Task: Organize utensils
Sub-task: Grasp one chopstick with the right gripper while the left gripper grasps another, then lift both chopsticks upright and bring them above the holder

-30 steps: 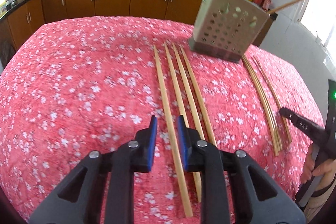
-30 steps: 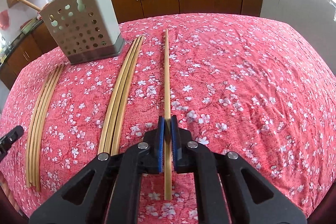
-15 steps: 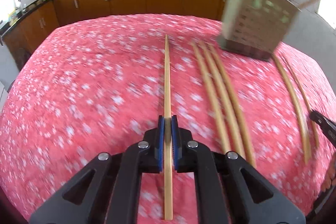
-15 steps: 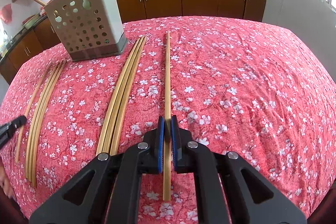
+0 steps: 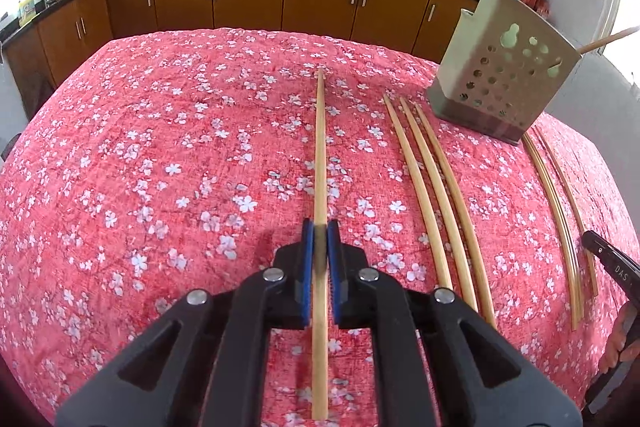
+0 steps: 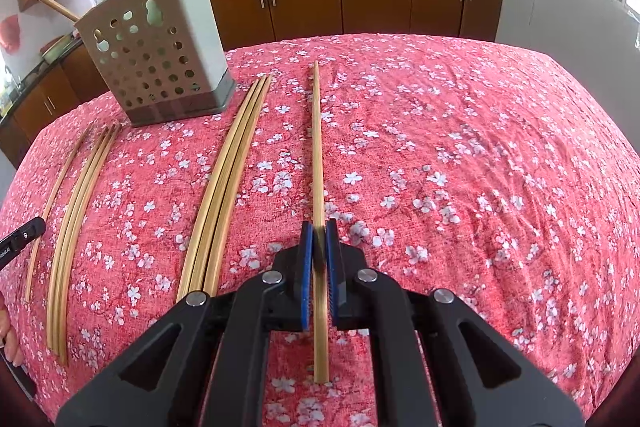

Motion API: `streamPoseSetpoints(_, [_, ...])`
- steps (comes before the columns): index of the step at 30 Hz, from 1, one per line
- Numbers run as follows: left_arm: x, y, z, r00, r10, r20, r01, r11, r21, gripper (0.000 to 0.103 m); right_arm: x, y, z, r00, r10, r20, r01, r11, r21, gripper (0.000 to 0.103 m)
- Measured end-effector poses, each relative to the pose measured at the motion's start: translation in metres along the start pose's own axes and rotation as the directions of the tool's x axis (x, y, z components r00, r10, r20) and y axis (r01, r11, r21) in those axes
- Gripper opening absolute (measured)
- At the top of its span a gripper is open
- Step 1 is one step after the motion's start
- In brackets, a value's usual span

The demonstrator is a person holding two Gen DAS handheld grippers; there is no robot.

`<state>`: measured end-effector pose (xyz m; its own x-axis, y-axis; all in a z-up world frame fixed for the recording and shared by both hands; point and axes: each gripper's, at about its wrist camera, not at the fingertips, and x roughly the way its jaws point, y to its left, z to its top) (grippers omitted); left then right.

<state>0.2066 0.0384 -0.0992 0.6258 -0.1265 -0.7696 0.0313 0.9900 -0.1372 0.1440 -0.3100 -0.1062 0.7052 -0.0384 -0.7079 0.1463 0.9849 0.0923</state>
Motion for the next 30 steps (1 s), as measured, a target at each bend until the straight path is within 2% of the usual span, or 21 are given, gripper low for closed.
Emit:
streamPoseSetpoints(9, [0.000, 0.000, 0.001, 1.000, -0.002, 0.000, 0.002, 1.000, -0.003, 0.009, 0.000, 0.001, -0.001, 1.000, -0.004, 0.000, 0.004, 1.000, -0.004, 0.008])
streamPoseSetpoints(14, [-0.002, -0.007, -0.004, 0.999, 0.044, -0.006, -0.043, 0.996, 0.082, 0.010, -0.003, 0.003, -0.004, 1.000, -0.014, 0.000, 0.014, 1.000, -0.025, 0.008])
streamPoseSetpoints(30, [-0.007, -0.004, -0.008, 0.999, 0.035, -0.010, -0.034, 0.996, 0.083, 0.008, -0.008, -0.001, -0.004, 1.000, 0.018, 0.020, -0.018, 1.000, 0.010, 0.007])
